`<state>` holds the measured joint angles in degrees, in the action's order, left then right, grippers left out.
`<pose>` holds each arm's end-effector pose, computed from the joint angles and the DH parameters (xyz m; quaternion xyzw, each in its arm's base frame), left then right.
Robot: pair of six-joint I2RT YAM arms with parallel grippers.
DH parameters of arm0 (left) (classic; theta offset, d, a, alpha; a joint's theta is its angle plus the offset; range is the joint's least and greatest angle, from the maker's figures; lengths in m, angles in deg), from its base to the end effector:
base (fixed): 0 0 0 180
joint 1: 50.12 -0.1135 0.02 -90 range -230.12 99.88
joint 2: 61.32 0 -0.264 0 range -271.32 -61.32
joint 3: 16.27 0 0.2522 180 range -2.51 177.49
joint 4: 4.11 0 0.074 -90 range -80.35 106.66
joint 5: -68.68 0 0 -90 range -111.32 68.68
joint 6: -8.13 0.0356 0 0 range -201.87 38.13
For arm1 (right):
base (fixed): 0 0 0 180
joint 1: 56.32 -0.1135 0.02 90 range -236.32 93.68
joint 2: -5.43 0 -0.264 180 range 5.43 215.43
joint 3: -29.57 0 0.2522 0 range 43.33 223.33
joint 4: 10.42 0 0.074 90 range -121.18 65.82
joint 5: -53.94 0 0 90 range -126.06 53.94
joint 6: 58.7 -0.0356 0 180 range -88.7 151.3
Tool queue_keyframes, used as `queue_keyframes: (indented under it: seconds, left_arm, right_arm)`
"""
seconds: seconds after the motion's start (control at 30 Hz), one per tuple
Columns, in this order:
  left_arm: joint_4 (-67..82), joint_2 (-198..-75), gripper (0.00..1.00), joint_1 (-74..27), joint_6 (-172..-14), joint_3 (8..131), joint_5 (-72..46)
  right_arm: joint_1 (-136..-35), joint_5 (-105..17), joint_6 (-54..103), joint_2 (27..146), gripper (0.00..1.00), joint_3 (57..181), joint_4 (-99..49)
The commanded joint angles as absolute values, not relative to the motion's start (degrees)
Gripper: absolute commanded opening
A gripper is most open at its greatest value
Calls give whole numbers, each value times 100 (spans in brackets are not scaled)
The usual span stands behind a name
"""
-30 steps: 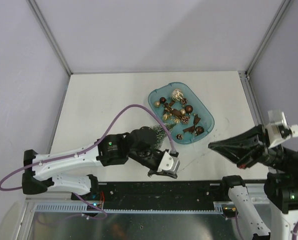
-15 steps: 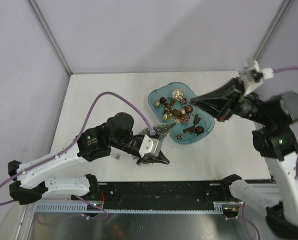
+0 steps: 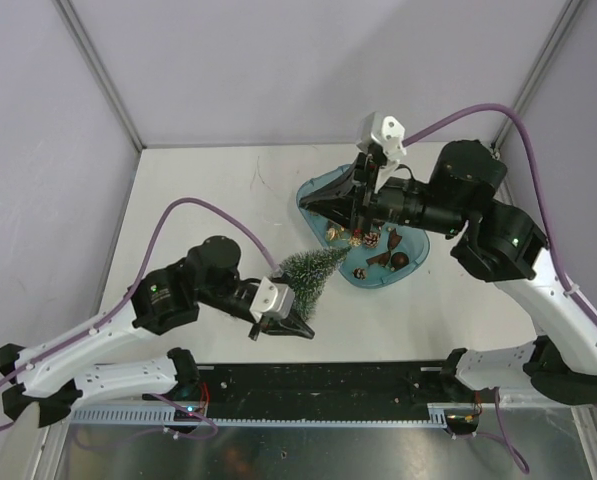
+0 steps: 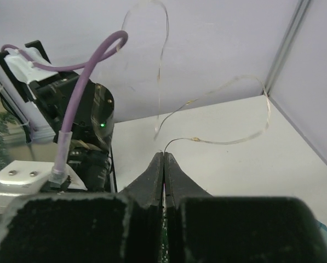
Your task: Decorate the small christmas tree
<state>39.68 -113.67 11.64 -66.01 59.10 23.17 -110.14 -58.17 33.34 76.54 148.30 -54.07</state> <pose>0.0650 -0.1737 0.3859 0.6450 0.4588 -0.4919 0.3627 0.1139 0.1784 0.5570 -0.4375 0.5259 0.4310 0.5885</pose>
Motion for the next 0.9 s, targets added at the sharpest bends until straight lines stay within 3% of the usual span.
queue_keyframes:
  seconds: [0.0, 0.4, 0.87]
  left_arm:
    - [3993, -10950, 0, 977, -6760, 5654, 2566]
    - [4037, -9665, 0, -26, -6922, 5004, 2719]
    - [4350, -9249, 0, -218, -6993, 4706, 3801]
  right_arm:
    - [-11086, -5330, 3671, 7894, 0, 15164, -5301]
    - [-10980, -5552, 3750, 8581, 0, 15842, -5120]
    - [-10909, -5605, 3581, 8541, 0, 15670, -4879]
